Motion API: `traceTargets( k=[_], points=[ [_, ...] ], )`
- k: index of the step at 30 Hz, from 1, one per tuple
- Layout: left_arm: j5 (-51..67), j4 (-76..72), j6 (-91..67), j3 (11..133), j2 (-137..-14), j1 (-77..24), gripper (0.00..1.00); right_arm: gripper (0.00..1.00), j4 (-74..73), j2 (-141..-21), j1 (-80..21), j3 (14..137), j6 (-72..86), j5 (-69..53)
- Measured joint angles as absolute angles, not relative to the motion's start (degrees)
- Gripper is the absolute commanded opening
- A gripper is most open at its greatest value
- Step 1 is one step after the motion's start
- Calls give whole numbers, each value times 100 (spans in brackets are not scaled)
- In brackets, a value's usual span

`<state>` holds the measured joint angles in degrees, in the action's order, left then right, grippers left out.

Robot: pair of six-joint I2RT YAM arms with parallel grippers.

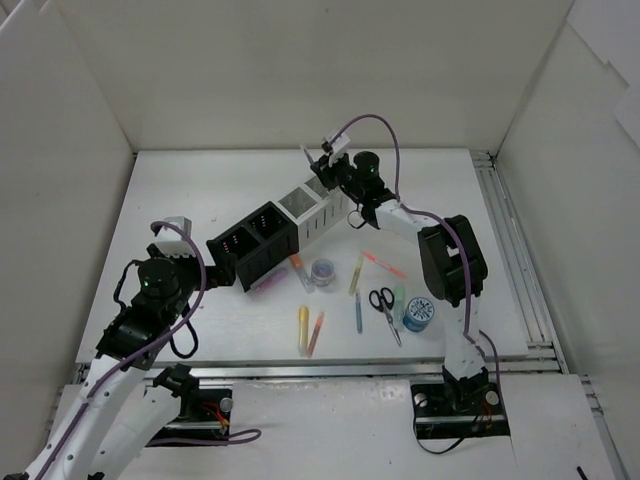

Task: Sort the stationery into containers
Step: Place the pen in the storage box.

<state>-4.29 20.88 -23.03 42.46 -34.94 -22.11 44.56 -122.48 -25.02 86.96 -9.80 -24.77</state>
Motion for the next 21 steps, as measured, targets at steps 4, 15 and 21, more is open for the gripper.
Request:
traceTargets(
  k=[4, 15, 21],
  points=[
    [-429, 2091, -2298, 4237, -3435, -2211, 99, 13, 4790, -12202, -2429, 8294, -878, -2370],
    [-239, 2108, -2300, 4239, -3664, -2211, 99, 42, 4993, -11721, -2392, 7441, -729, -2333],
    [-36, 2119, -2311, 4239, -3701, -2211, 100, 77, 5072, -10954, -2394, 7113, -523, -2324]
  ],
)
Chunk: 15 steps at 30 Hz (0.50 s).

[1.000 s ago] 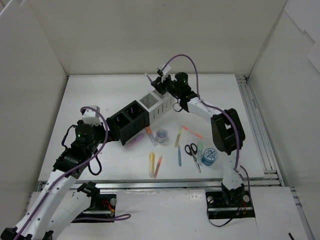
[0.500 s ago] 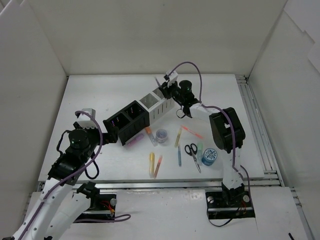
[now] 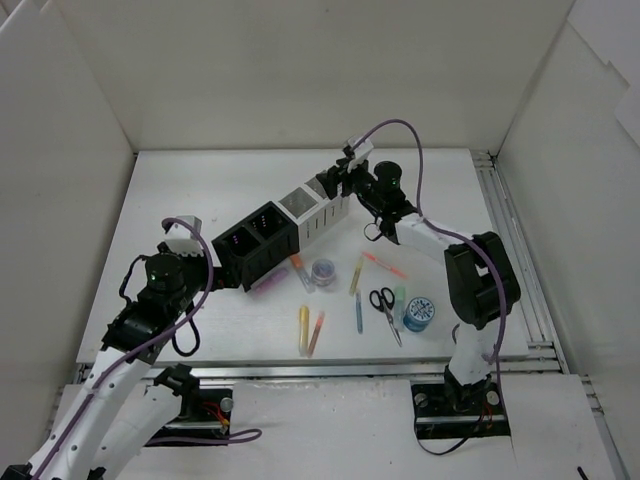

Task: Sort the stationery into containers
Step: Place the pen in the storage box, then pick up the pen from the center of the board.

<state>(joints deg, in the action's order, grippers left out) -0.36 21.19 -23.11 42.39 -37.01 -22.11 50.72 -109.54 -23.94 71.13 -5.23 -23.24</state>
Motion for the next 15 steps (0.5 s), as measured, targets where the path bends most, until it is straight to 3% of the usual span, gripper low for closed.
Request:
traceTargets(
  k=[1, 7, 15],
  points=[
    [16, 2121, -2320, 4239, -3734, -2211, 99, 97, 5076, -10694, -2399, 6936, -419, -2307],
    [292, 2126, -2370, 4239, -4123, -2211, 99, 98, 4707, -9028, -2482, 5728, 106, -1802],
    [572, 2117, -2429, 4239, -4727, -2438, 99, 98, 1481, -7867, -3114, 5795, 1092, 425]
  ],
)
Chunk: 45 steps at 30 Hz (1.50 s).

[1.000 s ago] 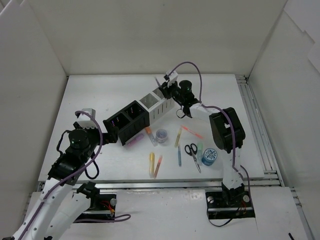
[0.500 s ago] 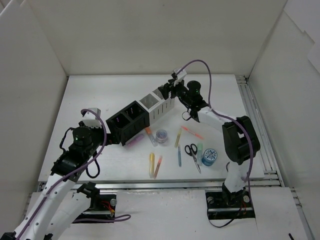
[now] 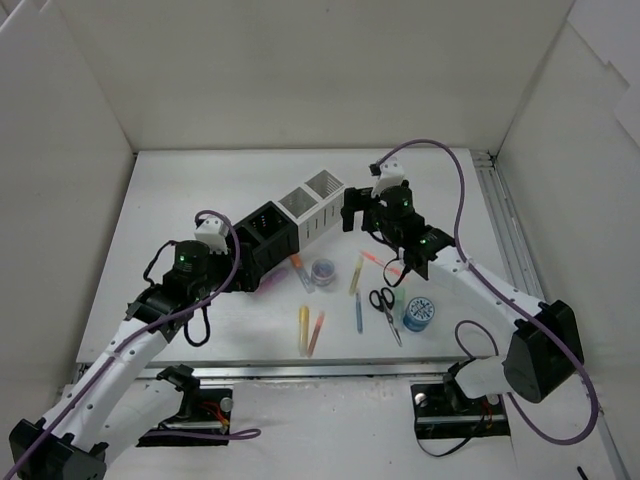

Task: Sort the stationery into containers
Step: Pick up the pen from the center of the board.

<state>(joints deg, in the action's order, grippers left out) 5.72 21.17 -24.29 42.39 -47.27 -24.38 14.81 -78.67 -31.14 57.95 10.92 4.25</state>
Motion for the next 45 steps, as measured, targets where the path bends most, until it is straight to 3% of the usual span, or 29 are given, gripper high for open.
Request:
traceTargets(
  k=[10, 13, 14, 19, 20, 23, 32, 40, 45],
  points=[
    [508, 2117, -2467, 4239, -4794, -2615, 99, 98, -32, -7896, -3376, 5203, 2355, 1437],
    [451, 2119, -2467, 4239, -4788, -2617, 99, 86, -32, -8355, -3538, 5229, 2659, 1494],
    [432, 2119, -2467, 4239, -4788, -2620, 99, 78, -32, -8556, -3577, 5256, 2727, 1496],
    [327, 2126, -2464, 4239, -4788, -2626, 99, 62, -62, -9391, -3697, 5315, 3041, 1509],
    [305, 2128, -2464, 4239, -4783, -2644, 99, 53, -73, -9467, -3708, 5315, 3107, 1533],
    [276, 2165, -2464, 4239, -4742, -2665, 100, 41, -67, -9579, -3719, 5317, 3258, 1590],
    [163, 2281, -2469, 4150, -4316, -2668, 100, 32, -38, -10116, -3817, 5601, 3367, 1719],
    [115, 2366, -2471, 4060, -4244, -2668, 99, 4, 69, -10200, -3870, 5616, 3450, 1754],
    [102, 2381, -2471, 4060, -4265, -2668, 99, 0, 298, -10200, -3892, 5616, 3446, 1708]
  ],
)
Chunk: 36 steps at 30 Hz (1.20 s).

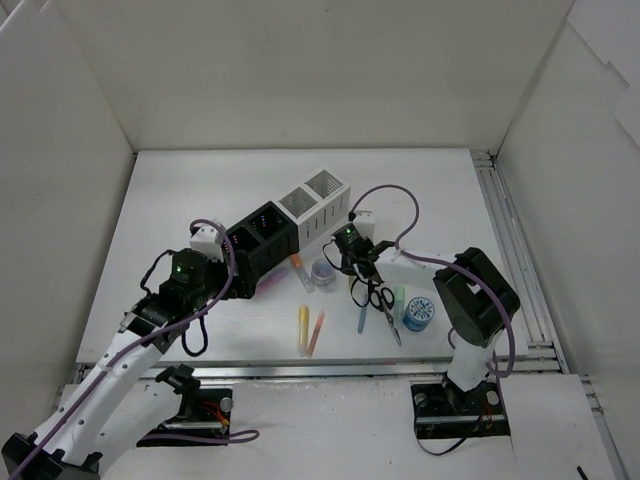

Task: Sort the stationery into containers
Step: Pick up the pen from the center of the board, then place the pen in the storage box.

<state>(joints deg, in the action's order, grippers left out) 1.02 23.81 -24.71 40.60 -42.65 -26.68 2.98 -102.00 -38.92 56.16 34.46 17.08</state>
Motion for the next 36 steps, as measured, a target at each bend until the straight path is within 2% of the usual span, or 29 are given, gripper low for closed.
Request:
traceTargets(
  k=[8, 13, 16, 24, 29, 36],
  points=[
    [104, 2379, -2469, 4060, -4392, -2668, 99, 0, 1212, -9544, -3944, 5566, 2897, 1761],
    [108, 2373, -2453, 4060, -4501, -2668, 99, 0, 2241, -8862, -3874, 5612, 1927, 1870],
    [119, 2333, -2418, 4060, -4508, -2668, 99, 0, 2856, -8879, -3662, 5878, 1306, 1621],
    [259, 2106, -2211, 4125, -4659, -2668, 99, 0, 4230, -10374, -3114, 7456, -148, 353],
    [364, 2032, -2058, 4268, -4895, -2668, 99, 0, 4718, -11469, -3033, 8128, -510, -373],
    [423, 2016, -1931, 4305, -5022, -2668, 100, 1, 5205, -12160, -2945, 8246, -427, -819]
  ],
)
